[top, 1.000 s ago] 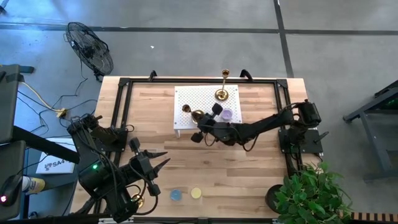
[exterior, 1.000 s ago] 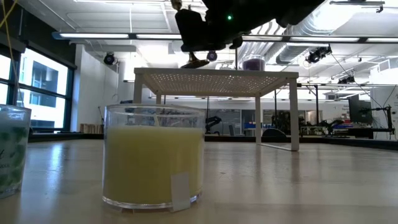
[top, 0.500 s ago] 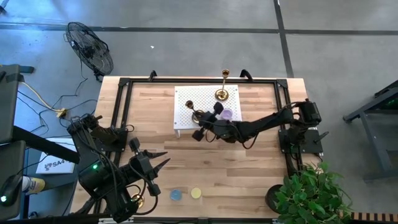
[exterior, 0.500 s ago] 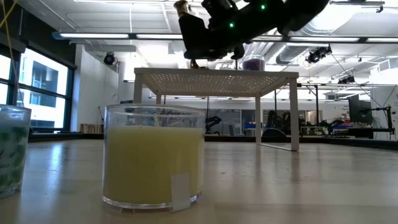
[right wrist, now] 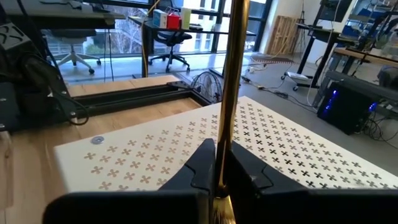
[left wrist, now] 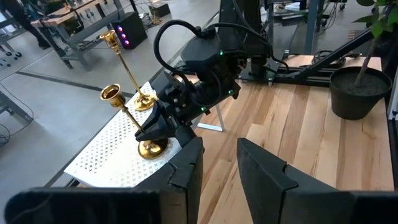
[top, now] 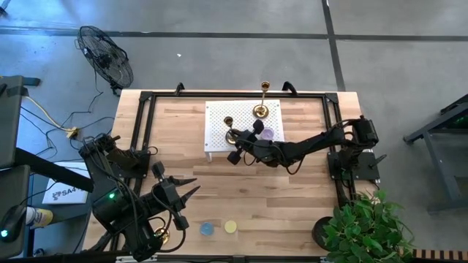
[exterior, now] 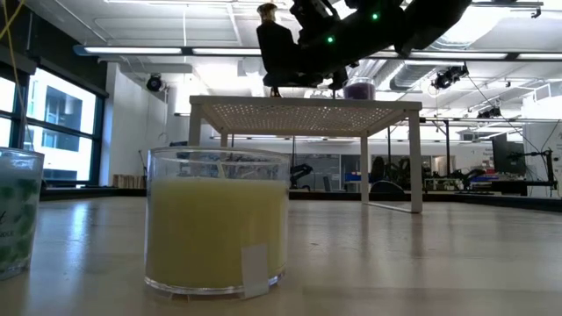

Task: Pick & Place candle stick holders
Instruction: Put the right gold candle holder on the shelf

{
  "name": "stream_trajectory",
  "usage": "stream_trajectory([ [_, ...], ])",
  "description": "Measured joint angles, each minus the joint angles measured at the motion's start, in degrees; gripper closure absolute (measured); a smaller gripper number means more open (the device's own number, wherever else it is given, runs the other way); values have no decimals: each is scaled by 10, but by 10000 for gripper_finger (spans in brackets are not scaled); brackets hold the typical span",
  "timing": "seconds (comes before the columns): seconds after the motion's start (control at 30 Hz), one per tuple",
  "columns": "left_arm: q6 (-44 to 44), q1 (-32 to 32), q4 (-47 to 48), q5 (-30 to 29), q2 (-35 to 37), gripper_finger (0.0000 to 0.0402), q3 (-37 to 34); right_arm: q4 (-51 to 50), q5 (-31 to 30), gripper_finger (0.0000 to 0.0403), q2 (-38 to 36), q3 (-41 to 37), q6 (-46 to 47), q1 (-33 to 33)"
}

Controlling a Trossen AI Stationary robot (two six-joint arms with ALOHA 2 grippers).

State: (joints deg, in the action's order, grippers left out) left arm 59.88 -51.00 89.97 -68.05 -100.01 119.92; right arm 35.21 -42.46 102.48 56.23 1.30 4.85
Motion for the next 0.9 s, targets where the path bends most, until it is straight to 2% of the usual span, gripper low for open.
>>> stream_trajectory([
  [0.2,0,0,0,0,0,305,0,0,4,385,0,0,-1,0],
  [0.33,0,0,0,0,0,305,0,-5,-4,368,1,-1,-7,4],
  [0.57,0,0,0,1,0,305,0,-5,-48,341,2,-2,-44,21],
  [0.9,0,0,0,1,0,305,0,31,-56,322,3,-2,-132,37],
])
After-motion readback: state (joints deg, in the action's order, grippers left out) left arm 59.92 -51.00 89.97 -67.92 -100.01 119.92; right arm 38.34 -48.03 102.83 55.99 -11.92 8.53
